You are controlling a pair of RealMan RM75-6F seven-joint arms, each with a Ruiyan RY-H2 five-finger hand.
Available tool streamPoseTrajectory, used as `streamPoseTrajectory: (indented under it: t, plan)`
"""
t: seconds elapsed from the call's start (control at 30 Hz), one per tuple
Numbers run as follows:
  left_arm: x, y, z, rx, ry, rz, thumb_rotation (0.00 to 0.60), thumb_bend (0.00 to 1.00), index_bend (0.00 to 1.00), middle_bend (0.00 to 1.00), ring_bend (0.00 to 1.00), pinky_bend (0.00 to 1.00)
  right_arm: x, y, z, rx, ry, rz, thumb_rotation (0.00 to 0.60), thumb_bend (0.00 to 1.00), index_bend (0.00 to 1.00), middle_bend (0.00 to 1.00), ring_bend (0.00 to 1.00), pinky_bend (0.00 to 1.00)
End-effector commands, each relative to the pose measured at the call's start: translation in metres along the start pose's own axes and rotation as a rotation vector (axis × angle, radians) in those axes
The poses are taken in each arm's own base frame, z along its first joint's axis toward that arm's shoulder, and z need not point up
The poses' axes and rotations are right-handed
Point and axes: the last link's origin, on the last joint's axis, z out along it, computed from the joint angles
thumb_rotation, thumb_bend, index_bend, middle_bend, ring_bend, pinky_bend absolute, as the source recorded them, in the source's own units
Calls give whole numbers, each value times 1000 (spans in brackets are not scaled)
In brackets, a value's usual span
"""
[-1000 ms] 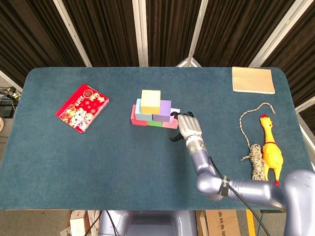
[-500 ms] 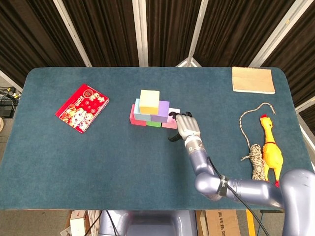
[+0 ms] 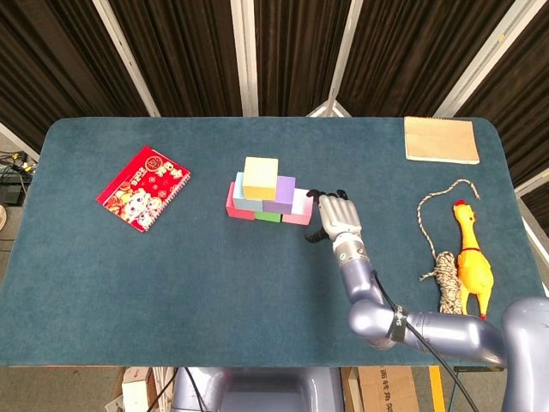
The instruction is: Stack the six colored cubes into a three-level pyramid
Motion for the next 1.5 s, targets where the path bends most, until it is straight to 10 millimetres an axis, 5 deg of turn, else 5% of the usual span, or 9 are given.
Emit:
streamPoseTrajectory:
  t: [0.03, 0.17, 0.47, 0.77, 1.0, 1.5]
  plan:
    - [0, 0, 0, -3, -2, 2, 600, 316, 159, 66, 5, 0, 11, 13, -12, -8, 32, -5, 600, 247, 216, 240, 184, 0]
    - [2, 0, -1, -11, 0, 6, 600, 316, 159, 67, 5, 0, 33, 37, -26, -36, 109, -1, 600, 247, 216, 240, 184, 0]
    - [1, 5, -6, -47, -15, 34, 600, 316, 165, 70, 5, 0, 84, 126, -71, -132, 285, -9, 600, 246, 216, 240, 184, 0]
    - [-9, 14, -12, -69, -37, 64, 600, 316, 171, 73, 5, 0, 76, 191, -120, -143, 315, -15, 600, 246, 216, 241, 177, 0]
    - [-13, 17, -14, -77, -46, 71, 600, 316, 175, 73, 5, 0, 51, 195, -115, -116, 237, -22, 600, 246, 216, 241, 176, 0]
    - [-15, 15, -12, -69, -47, 72, 600, 316, 188, 75, 5, 0, -2, 151, -92, -9, 120, -5, 600, 247, 216, 240, 177, 0]
